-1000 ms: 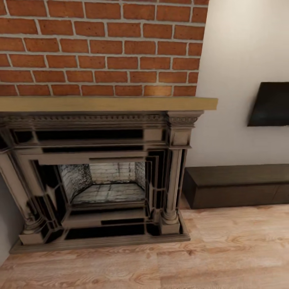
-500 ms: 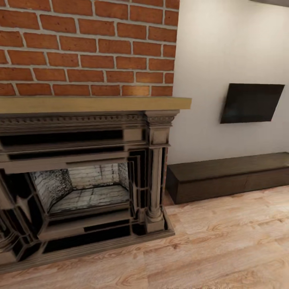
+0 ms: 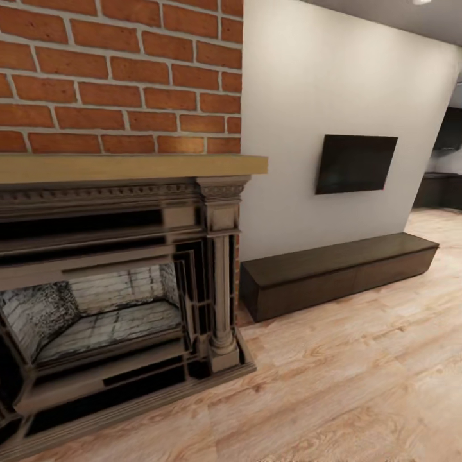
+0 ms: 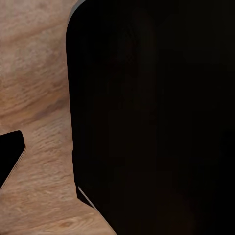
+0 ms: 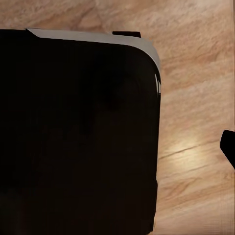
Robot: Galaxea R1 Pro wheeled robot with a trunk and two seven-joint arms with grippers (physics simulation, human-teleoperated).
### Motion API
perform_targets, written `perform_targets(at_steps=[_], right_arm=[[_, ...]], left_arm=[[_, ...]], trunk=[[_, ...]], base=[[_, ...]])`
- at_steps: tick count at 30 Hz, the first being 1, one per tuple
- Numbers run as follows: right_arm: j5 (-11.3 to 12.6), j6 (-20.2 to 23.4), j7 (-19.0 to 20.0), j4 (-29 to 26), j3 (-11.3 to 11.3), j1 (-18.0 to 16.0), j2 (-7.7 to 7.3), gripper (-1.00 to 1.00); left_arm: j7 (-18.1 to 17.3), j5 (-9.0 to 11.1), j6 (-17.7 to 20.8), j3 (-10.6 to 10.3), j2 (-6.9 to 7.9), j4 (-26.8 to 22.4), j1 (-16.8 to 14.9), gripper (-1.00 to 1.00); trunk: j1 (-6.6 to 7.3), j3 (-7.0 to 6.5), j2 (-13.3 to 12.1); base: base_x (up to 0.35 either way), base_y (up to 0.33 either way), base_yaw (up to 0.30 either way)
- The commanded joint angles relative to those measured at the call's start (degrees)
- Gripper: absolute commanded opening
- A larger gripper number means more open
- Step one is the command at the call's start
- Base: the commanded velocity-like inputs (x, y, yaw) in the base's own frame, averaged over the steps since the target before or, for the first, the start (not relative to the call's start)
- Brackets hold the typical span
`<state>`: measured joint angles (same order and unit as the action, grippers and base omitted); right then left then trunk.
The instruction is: Turn on the radio receiver that's on the table in the living room.
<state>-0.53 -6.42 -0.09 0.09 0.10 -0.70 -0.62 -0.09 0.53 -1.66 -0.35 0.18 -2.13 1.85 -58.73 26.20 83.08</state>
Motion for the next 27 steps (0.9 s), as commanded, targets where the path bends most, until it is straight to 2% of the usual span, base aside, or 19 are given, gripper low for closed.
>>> perform_targets(at_steps=[1, 27], right_arm=[[0.0, 0.0, 0.0, 0.0, 0.0, 0.0, 0.00, 1.00], [0.0, -0.1, 0.0, 0.0, 0.0, 0.0, 0.00, 1.00]], left_arm=[[0.0, 0.0, 0.0, 0.0, 0.00, 0.0, 0.0, 1.00], [0.0, 0.0, 0.0, 0.0, 0.00, 0.0, 0.0, 1.00]], trunk=[[0.00, 0.00, 0.0], [0.00, 0.00, 0.0]], base=[[0.000, 0.000, -0.300], [0.000, 0.000, -0.300]])
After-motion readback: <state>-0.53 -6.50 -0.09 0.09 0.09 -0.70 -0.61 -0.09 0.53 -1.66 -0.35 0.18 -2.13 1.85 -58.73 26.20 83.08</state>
